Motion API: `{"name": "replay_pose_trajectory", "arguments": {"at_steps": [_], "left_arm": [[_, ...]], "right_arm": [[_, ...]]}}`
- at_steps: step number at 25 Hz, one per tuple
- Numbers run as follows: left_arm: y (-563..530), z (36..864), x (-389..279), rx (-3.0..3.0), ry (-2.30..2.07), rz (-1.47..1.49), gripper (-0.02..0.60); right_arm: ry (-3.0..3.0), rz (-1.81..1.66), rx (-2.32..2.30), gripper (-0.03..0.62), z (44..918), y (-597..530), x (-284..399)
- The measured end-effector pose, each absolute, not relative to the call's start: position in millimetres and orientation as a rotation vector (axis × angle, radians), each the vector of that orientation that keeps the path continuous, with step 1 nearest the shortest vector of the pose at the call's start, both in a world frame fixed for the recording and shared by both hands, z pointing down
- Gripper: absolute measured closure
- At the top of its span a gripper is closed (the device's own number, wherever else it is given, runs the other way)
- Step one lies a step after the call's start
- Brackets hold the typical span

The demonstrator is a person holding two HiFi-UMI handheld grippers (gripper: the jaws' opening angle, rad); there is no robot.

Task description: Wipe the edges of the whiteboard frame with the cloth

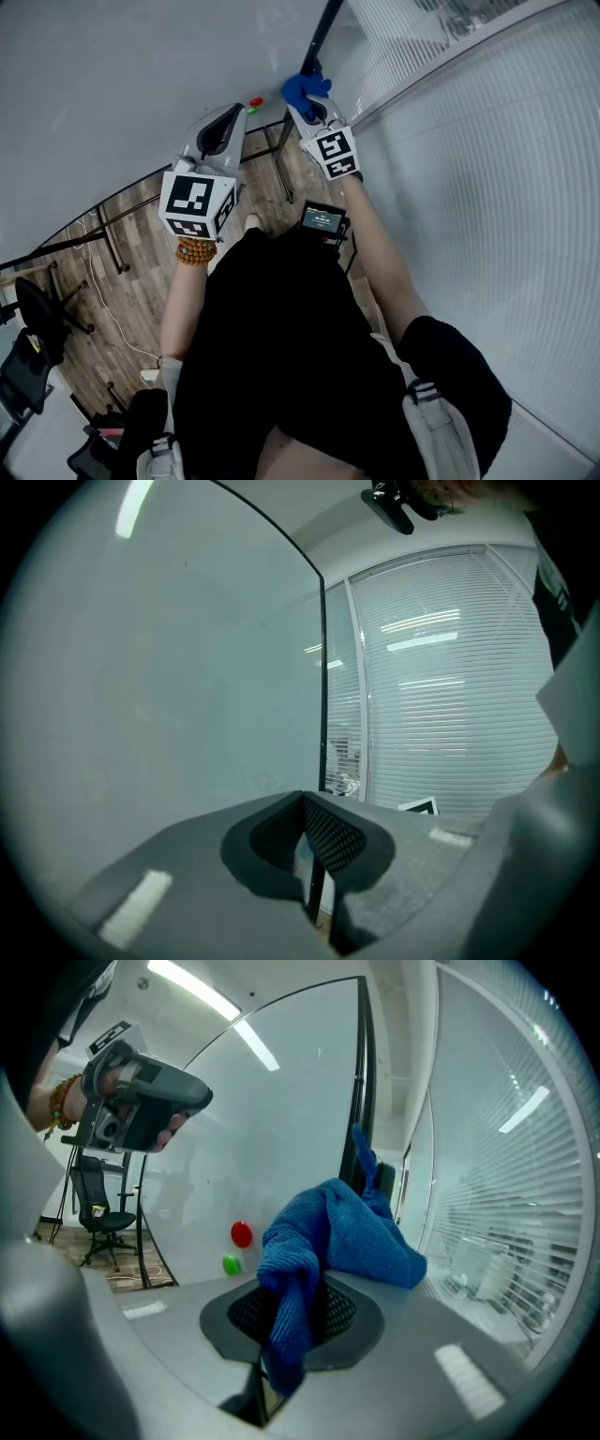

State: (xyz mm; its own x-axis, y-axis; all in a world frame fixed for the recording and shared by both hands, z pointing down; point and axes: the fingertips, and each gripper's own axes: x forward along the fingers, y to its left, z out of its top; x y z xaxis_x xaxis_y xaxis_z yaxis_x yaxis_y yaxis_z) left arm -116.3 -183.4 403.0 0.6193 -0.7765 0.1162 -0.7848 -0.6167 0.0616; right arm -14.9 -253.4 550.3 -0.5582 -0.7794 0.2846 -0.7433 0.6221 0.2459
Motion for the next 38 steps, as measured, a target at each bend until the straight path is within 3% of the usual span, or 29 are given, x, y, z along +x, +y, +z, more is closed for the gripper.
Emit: {"name": "replay_pose_trajectory", "arguments": {"at_steps": [30,38], "left_arm": [[-157,438,-154,2.648,-1.424,0.209,0.581],[-160,448,-187,2.627,-1.646,0.230,0.581]], "right_arm": [[-2.237,0.165,0.938,0.528,733,-236,-5],[-2.486,0.049,0.952,0.533,635,-180,-63]]}}
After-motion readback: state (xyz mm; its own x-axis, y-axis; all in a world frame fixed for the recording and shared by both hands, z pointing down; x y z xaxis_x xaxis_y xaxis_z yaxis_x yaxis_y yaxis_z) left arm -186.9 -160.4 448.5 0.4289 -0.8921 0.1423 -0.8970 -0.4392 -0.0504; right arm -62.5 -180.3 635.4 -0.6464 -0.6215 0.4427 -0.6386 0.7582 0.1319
